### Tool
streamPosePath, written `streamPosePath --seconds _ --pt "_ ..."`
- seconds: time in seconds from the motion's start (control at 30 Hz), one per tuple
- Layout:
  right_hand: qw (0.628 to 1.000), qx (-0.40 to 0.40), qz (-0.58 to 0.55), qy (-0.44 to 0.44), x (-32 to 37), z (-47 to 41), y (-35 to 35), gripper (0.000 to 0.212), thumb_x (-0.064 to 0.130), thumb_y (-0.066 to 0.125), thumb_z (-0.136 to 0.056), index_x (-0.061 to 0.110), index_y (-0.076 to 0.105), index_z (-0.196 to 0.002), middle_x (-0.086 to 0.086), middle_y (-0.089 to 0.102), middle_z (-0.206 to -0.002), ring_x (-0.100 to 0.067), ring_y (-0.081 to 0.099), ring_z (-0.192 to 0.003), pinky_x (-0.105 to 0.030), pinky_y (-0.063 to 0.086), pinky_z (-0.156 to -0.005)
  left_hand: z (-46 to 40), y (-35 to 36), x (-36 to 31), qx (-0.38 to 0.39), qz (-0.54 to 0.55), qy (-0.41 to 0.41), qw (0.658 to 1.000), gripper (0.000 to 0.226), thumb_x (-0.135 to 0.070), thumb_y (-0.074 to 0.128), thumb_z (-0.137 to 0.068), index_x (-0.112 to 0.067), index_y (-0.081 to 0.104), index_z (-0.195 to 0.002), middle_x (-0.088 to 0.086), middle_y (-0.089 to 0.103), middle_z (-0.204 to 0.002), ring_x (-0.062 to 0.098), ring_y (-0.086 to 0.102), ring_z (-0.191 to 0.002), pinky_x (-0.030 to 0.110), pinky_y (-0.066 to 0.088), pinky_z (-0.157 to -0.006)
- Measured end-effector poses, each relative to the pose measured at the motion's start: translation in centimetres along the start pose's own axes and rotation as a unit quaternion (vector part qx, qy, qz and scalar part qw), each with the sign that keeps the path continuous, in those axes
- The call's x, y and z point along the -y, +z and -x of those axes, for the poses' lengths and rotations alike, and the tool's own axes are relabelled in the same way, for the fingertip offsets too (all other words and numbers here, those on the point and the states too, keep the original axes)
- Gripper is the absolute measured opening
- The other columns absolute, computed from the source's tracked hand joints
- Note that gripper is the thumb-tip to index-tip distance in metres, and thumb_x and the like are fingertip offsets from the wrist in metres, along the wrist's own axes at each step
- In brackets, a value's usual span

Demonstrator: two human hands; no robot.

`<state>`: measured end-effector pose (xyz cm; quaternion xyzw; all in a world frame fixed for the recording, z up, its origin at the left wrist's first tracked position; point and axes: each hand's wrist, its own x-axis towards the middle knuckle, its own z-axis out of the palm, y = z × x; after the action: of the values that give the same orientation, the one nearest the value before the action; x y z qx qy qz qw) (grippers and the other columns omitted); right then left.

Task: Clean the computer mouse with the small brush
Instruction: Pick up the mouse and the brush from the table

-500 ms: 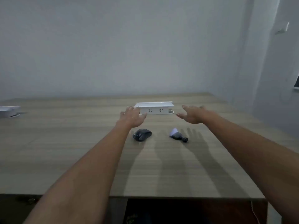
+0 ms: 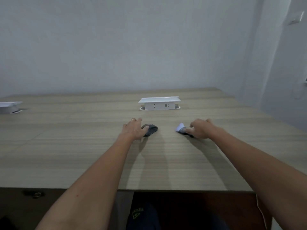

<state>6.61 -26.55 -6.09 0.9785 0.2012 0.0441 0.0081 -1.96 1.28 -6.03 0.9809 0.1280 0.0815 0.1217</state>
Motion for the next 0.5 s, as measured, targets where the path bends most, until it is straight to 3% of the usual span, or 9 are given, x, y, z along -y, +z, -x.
streamPosePath --seconds 0.13,0.37,0.5 --pt "0.999 -0.048 0.015 -0.013 0.3 -0.2 1.5 0.047 0.052 0.044 -0.095 0.012 0.069 -0.094 -0.009 0.064 -0.115 -0.026 0.055 -0.117 -0.040 0.031 -0.096 -0.3 1.0 0.5 0.005 0.001 -0.012 1.000 0.059 -0.050 0.046 -0.096 -0.010 0.045 -0.141 0.013 0.046 -0.145 0.033 0.047 -0.133 0.045 0.035 -0.105" --pt "0.994 -0.106 -0.010 -0.009 0.2 -0.3 2.6 0.035 0.041 0.053 -0.093 0.012 0.072 -0.096 -0.008 0.063 -0.111 -0.027 0.057 -0.110 -0.037 0.034 -0.092 -1.2 2.5 0.9 -0.022 0.031 -0.009 0.999 0.048 -0.050 0.054 -0.091 -0.008 0.059 -0.113 0.014 0.057 -0.125 0.033 0.055 -0.118 0.042 0.041 -0.095" --pt "0.993 -0.112 -0.037 -0.005 0.0 -0.8 2.7 0.030 0.035 0.055 -0.093 0.011 0.071 -0.099 -0.008 0.063 -0.112 -0.028 0.058 -0.109 -0.036 0.036 -0.092 -1.9 3.1 1.2 -0.029 0.068 0.002 0.997 0.037 -0.051 0.061 -0.086 -0.014 0.057 -0.083 0.010 0.062 -0.094 0.034 0.062 -0.098 0.035 0.042 -0.073"
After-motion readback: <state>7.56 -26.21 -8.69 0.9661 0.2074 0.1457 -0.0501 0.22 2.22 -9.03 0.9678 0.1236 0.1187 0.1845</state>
